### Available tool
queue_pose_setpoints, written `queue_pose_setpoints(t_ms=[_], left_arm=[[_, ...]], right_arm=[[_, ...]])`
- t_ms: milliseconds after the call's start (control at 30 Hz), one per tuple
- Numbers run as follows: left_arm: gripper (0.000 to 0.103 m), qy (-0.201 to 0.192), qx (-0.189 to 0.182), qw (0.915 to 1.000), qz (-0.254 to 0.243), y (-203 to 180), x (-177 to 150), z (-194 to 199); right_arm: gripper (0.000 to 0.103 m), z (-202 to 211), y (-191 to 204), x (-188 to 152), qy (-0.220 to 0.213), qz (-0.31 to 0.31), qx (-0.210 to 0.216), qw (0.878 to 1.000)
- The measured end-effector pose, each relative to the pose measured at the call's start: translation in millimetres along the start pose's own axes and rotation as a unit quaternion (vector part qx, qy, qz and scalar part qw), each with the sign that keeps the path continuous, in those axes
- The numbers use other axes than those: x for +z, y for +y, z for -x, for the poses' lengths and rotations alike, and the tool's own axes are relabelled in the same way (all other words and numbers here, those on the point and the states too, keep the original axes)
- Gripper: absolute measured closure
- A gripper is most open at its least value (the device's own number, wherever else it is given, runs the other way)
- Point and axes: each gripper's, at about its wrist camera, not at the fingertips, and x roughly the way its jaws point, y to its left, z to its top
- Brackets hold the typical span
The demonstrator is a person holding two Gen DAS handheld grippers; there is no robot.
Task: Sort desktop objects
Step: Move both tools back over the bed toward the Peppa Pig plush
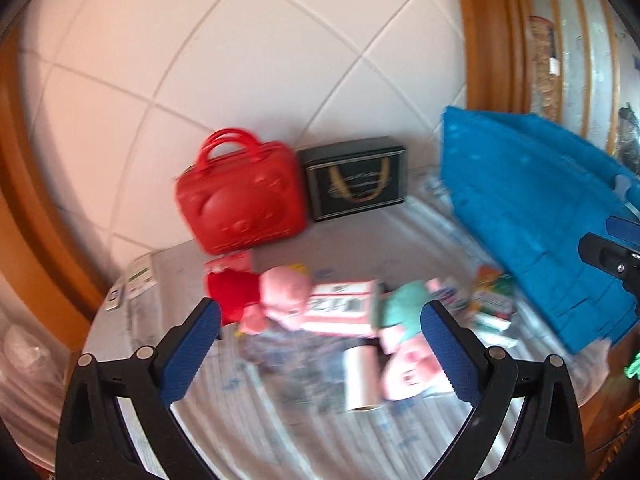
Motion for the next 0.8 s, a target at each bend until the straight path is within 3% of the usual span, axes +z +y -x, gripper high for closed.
queue_pose_setpoints(t_ms=[200, 400, 533, 800], left_arm=[[0.002, 0.022, 0.018, 0.9995, 0.013, 74, -27, -40], [0.002, 0.053, 0.019, 0.9984, 0.008, 120, -43, -98], [0.002, 0.077, -0.009, 0.997, 0.008, 141, -46, -151], [0.002, 0.117, -0.027, 0.9927, -0.013, 152, -50, -243]], right_arm=[[0.0, -69, 83, -9, 0.037, 0.018, 0.039, 0.998], [0.0, -135, 131, -9, 0.068, 0.043, 0.048, 0.996], [0.0, -184, 151, -8, 0.088, 0.053, 0.054, 0.993], [0.0, -279, 179, -16, 0.147, 0.08, 0.074, 0.983]])
